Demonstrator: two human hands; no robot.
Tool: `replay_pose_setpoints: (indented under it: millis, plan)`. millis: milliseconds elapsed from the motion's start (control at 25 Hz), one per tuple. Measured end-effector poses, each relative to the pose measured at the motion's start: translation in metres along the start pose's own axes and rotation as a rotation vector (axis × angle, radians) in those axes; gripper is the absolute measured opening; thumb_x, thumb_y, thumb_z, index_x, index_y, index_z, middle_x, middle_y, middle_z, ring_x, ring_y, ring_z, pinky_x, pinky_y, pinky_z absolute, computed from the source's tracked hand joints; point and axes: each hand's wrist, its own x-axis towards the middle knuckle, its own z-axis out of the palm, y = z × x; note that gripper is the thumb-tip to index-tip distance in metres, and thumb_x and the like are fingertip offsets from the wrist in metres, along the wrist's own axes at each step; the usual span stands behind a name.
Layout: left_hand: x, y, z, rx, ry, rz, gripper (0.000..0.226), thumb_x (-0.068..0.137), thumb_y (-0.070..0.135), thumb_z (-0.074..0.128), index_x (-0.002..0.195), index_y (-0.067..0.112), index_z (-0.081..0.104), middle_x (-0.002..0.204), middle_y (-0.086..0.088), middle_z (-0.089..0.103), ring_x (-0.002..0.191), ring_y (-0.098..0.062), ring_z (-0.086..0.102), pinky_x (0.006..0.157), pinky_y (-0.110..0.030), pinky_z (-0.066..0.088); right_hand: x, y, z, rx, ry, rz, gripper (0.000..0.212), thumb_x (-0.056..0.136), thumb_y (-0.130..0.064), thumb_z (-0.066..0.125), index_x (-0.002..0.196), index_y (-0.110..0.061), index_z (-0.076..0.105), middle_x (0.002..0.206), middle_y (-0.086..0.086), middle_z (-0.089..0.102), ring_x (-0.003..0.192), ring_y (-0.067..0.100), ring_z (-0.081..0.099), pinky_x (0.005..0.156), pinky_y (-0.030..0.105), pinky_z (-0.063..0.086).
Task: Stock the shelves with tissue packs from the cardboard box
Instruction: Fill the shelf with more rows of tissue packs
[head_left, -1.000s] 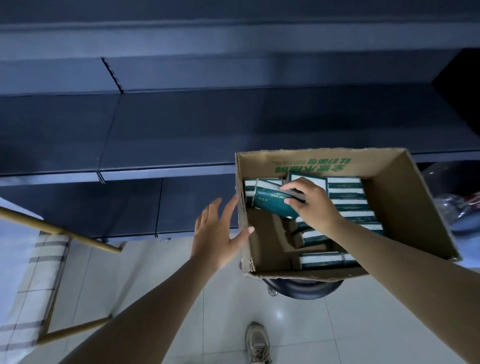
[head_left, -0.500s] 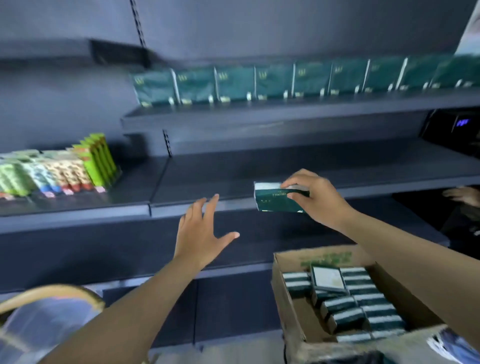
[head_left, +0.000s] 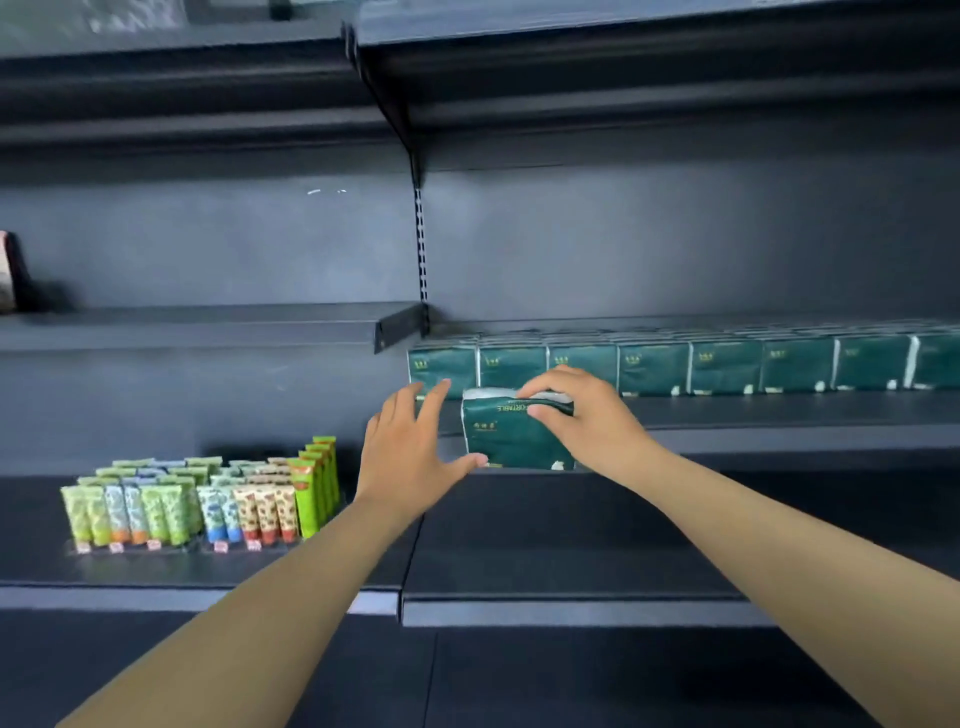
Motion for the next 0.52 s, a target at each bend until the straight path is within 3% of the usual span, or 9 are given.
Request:
replay_pose_setpoints:
  millis: [200,360,520]
  plan:
    - [0.066,-0.055,0.050,0.027,-0.037,-0.069,0.095,0.071,0.071,0.060,0.146,0.025,0.025,0.143,-0.002,0.033,0.133,-0.021,0.030,0.106,-0.037,0.030,0.096,0.039,0.062,0.092,0.037,-0.021,0.015,0.089,-0.013,0.061,0.097,-0.023,0.067,0.103,-0.011,0.061,0.103,0.003,0.052,0.090,0.010,0.036]
    - [0.108,-0.093,0.082,0.105,-0.075,-0.141,0.097,0.072,0.071,0.060,0.146,0.026,0.018,0.146,-0.004,0.033,0.134,-0.024,0.029,0.108,-0.036,0.027,0.160,0.075,0.114,0.096,0.007,-0.049,0.014,0.089,-0.014,0.060,0.099,-0.021,0.067,0.106,-0.008,0.063,0.107,0.008,0.051,0.096,0.022,0.038]
    - [0.132,-0.111,0.102,0.122,-0.171,-0.165,0.097,0.072,0.067,0.063,0.146,0.030,0.013,0.144,-0.008,0.036,0.133,-0.027,0.031,0.109,-0.034,0.023,0.189,0.103,0.133,-0.075,-0.022,-0.123,0.024,0.088,-0.027,0.062,0.112,-0.024,0.062,0.114,-0.011,0.059,0.116,0.010,0.042,0.099,0.028,0.028]
